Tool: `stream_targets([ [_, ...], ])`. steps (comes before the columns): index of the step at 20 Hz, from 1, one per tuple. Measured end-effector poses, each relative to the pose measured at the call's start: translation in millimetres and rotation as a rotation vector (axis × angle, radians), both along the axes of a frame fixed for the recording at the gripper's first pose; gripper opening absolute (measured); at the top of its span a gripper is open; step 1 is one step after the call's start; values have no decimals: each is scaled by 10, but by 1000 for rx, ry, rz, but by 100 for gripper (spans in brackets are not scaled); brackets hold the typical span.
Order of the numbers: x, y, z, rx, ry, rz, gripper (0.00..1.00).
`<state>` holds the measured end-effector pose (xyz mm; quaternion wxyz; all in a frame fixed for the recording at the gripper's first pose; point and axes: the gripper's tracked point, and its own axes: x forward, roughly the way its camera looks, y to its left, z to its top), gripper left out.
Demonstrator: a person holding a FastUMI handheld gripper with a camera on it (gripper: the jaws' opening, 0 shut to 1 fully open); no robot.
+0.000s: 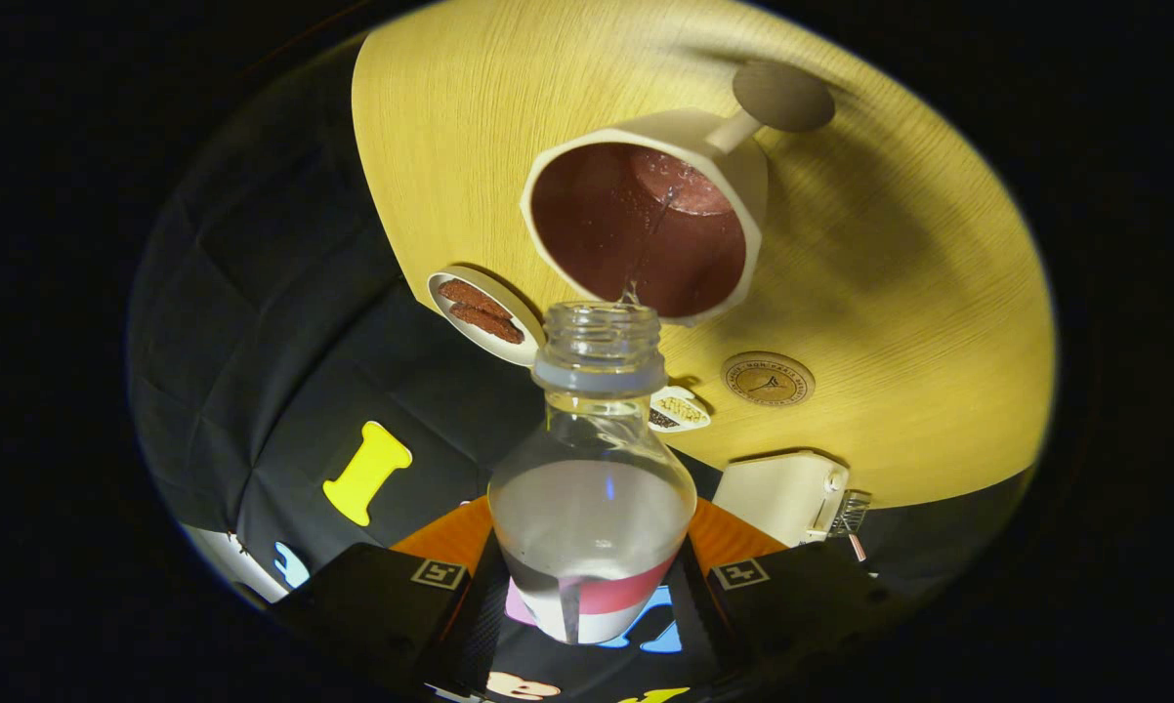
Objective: Take the bottle from table, then pour the juice into the cup, finally place the bottle on the coaster
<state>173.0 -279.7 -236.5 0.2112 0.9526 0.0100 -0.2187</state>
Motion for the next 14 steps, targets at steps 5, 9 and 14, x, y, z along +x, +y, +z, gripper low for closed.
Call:
stream_targets([
  [5, 36, -31, 46, 7, -4, 2, 76],
  [9, 30, -28, 41, 5, 0, 4, 76],
  [14, 34, -7, 33, 1, 3, 12, 76],
])
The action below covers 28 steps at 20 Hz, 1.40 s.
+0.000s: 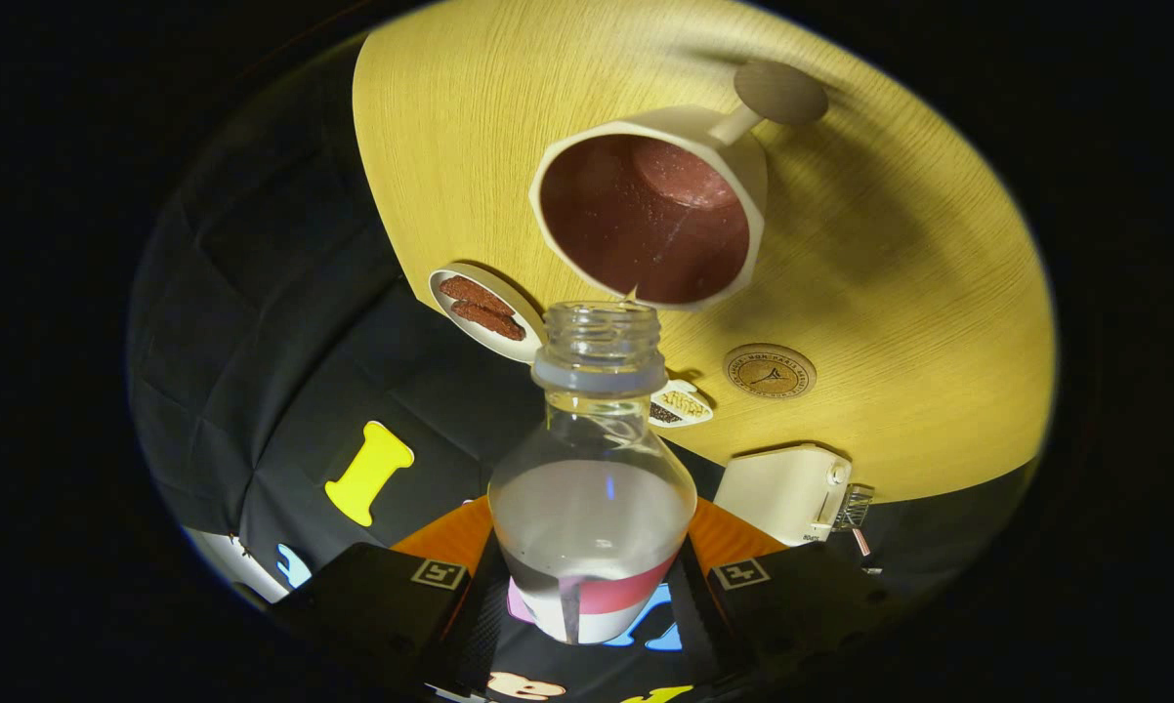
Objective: Take the bottle from table, then pour the juice into the cup, finally place the bottle on the coaster
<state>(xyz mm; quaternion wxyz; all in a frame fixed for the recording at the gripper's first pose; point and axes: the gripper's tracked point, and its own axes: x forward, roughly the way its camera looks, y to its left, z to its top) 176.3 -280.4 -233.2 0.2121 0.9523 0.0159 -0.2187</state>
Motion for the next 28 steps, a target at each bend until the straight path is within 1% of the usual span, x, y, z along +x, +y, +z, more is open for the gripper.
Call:
stream_targets([
  [5, -33, -36, 37, -5, 5, -11, 76],
  [8, -12, -71, 50, -9, -1, -40, 76],
  [10, -8, -64, 47, -24, 2, -36, 76],
  [15, 3, -80, 89, -56, -4, -62, 76],
  [18, -3, -66, 110, -109, -2, -67, 76],
  [20, 9, 42, 105, -164, -1, -27, 76],
  [21, 16, 139, 88, -189, -9, 21, 75],
  [22, -5, 193, 46, -234, -5, 51, 76],
  [26, -118, 294, -43, -512, 1, 148, 75],
  [28, -217, 348, 20, -627, -11, 199, 75],
])
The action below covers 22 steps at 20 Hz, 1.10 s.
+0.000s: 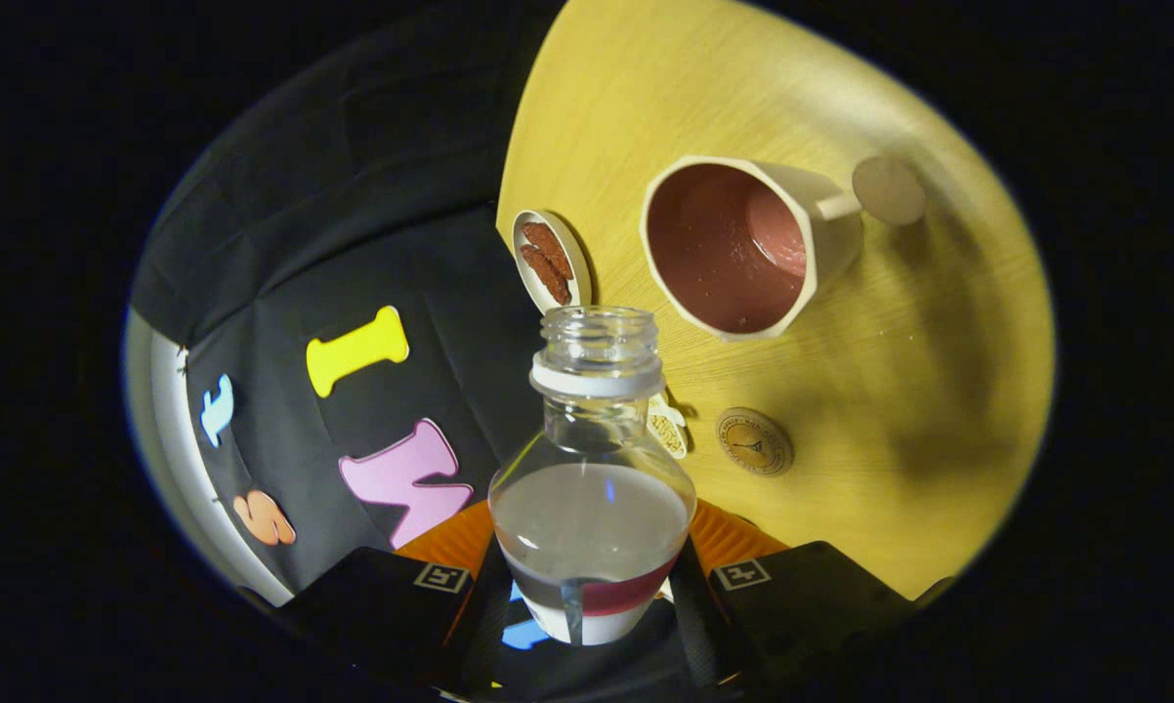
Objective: Take the bottle from table, then pour the juice into the cup, finally place the bottle on the coaster
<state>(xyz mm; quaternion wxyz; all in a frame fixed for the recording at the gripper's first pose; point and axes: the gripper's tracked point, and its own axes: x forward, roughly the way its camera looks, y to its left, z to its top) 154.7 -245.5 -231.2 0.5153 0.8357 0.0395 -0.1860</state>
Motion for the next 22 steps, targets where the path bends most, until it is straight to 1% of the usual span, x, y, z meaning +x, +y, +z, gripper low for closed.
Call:
stream_targets([
  [2, -120, 78, 59, -185, 9, 87, 75],
  [5, -322, 258, 138, -508, 52, 247, 75],
  [6, -385, 351, 178, -583, 55, 307, 75],
  [9, -554, 594, 136, -743, 69, 462, 75],
  [10, -586, 643, 92, -819, 76, 510, 75],
  [12, -615, 702, 28, -997, 83, 577, 75],
  [13, -611, 710, -8, -1088, 86, 596, 75],
  [16, -543, 699, -89, -1340, 98, 589, 75],
  [18, -482, 769, -174, -1428, 100, 588, 75],
  [22, -344, 775, -227, -1623, 141, 545, 75],
])
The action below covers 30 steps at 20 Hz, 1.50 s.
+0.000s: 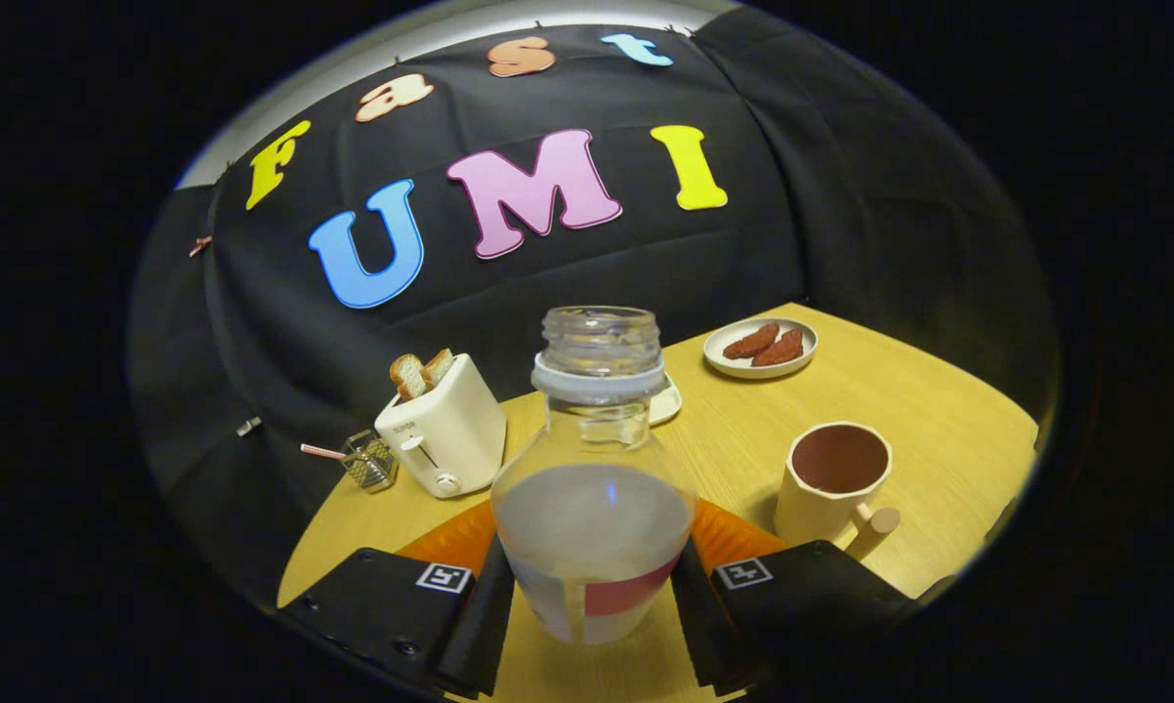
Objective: Take the bottle from table, then pour the juice into the cup, finally place the bottle on the coaster
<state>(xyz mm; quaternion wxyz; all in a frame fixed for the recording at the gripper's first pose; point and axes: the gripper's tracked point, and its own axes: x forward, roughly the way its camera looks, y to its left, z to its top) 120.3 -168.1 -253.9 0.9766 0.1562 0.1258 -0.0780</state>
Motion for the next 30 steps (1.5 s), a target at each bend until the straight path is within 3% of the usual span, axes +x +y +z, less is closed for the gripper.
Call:
stream_targets([
  [12, 1153, 54, 213, -425, -82, 17, 75],
  [21, 1658, 17, -268, -402, -52, 19, 76],
  [24, 1715, -25, -380, -333, -44, 10, 76],
  [30, 1799, -9, -495, -329, -36, 11, 78],
])
